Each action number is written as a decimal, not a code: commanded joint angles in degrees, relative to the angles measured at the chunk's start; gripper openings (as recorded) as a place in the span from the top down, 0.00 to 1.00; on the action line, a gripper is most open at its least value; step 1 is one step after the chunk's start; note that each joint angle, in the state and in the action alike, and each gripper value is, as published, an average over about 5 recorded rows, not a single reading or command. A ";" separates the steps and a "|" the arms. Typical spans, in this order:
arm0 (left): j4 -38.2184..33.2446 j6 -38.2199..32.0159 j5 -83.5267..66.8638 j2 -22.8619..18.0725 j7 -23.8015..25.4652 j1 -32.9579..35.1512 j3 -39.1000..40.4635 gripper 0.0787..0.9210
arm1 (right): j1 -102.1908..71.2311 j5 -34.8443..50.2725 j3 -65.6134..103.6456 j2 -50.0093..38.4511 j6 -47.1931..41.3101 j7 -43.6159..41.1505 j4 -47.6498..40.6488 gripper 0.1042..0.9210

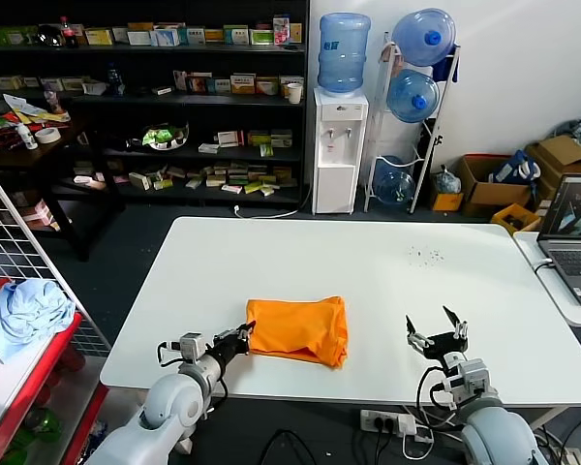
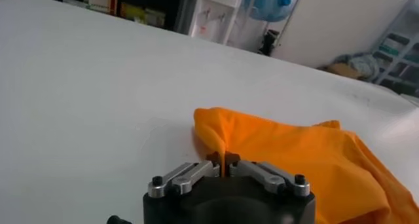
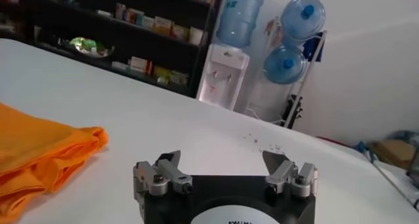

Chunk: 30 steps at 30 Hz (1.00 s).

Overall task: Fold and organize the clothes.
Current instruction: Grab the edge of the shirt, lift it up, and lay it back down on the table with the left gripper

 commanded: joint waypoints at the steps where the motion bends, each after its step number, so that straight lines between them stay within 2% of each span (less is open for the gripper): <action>1: -4.12 1.41 0.54 5.61 -1.67 2.86 -4.89 0.94 | 1.30 0.29 -0.65 0.02 -0.12 0.06 -0.19 0.12; 9: -2.51 1.87 4.61 17.02 -5.47 5.57 -14.81 0.94 | 2.92 0.51 -2.02 0.54 -0.09 0.06 -0.68 0.12; 14: 1.89 -0.67 15.89 21.09 -5.82 6.30 -18.67 0.94 | 3.60 0.70 -2.51 0.66 0.02 0.01 -0.86 0.12; 22: 13.41 -10.37 29.52 24.36 -6.49 3.53 -20.87 0.94 | 3.85 1.62 -2.51 -0.15 0.27 0.00 -0.92 0.12; 30: 15.90 -15.69 39.45 24.54 -9.87 0.89 -20.77 0.94 | 4.00 1.74 -2.73 -0.03 0.50 0.00 -1.26 0.12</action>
